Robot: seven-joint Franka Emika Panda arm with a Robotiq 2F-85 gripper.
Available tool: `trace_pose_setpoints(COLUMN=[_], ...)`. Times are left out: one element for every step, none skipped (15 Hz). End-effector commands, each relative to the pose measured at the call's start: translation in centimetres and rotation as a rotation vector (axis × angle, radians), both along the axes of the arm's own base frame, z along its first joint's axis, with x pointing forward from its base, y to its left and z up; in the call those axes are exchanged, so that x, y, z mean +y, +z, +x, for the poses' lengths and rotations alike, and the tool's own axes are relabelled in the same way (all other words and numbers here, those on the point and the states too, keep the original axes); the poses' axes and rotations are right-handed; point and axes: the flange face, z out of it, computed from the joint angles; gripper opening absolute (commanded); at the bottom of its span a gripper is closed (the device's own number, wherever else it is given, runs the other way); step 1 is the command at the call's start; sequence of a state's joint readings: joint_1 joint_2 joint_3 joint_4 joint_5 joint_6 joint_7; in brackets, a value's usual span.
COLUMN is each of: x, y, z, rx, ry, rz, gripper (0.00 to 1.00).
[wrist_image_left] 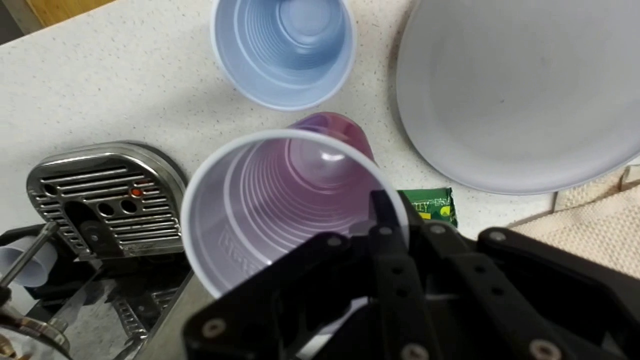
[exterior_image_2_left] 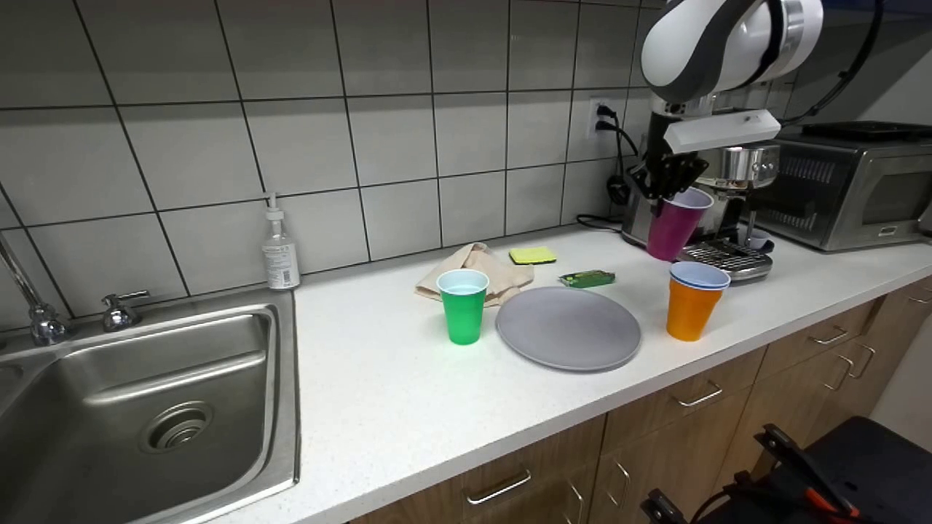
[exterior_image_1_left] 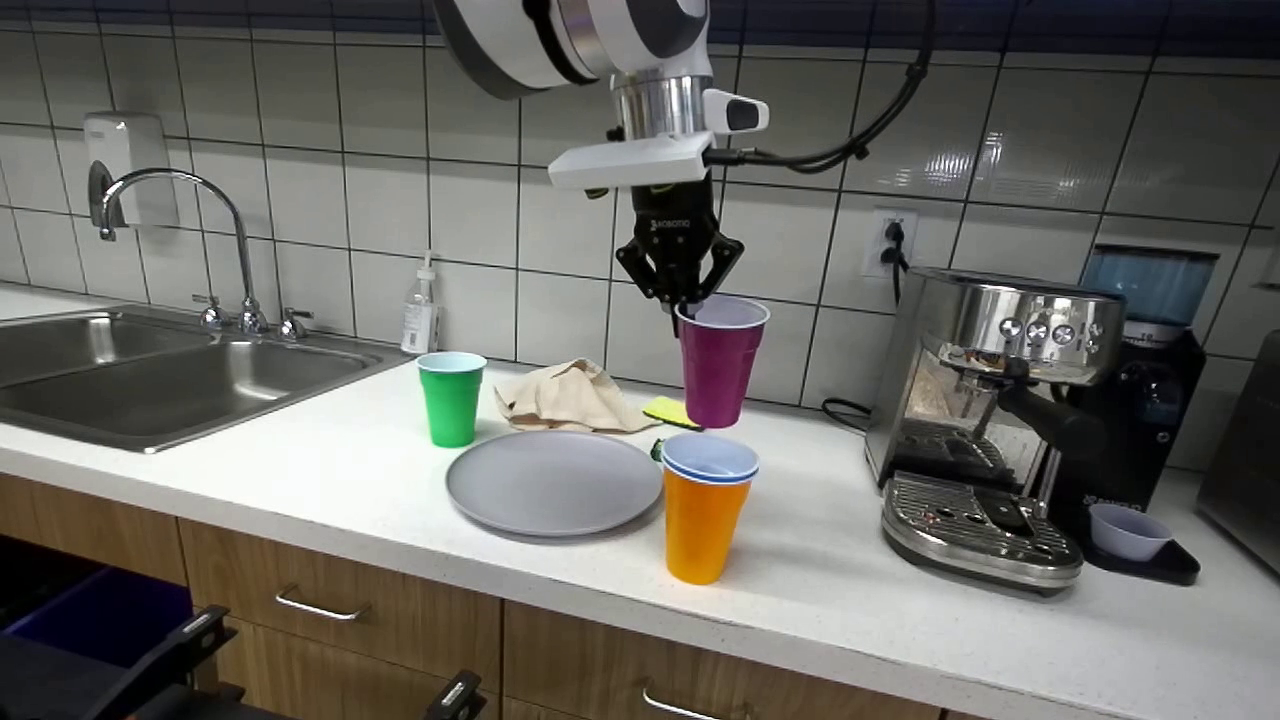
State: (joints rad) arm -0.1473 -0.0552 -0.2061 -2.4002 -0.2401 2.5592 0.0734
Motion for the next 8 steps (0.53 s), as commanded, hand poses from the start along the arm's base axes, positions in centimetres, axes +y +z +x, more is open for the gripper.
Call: trace_pose_setpoints(x=[-0.1,-0.1,-0.1,-0.1,0.0,0.0,0.0,0.1], y=[1.0,1.1,1.3,1.4,1.5,1.6,1.6,1.5], z=[-1.6,-1.8,-2.0,-2.2,-2.4,-2.7,-2.9,-3.2], rx=[0.021,0.023,0.024,0.025,0.026,0.028,0.033,0.037], ry=[0.013,0.011,0.01,0.009,0.008,0.008,0.007,0.005], rz=[-0.014,-0.013,-0.012,-0.012,-0.012,-0.011,-0.009,-0.009], gripper=[0.01,0.01,0.01,0.01,0.01,0.01,0.01,0.01])
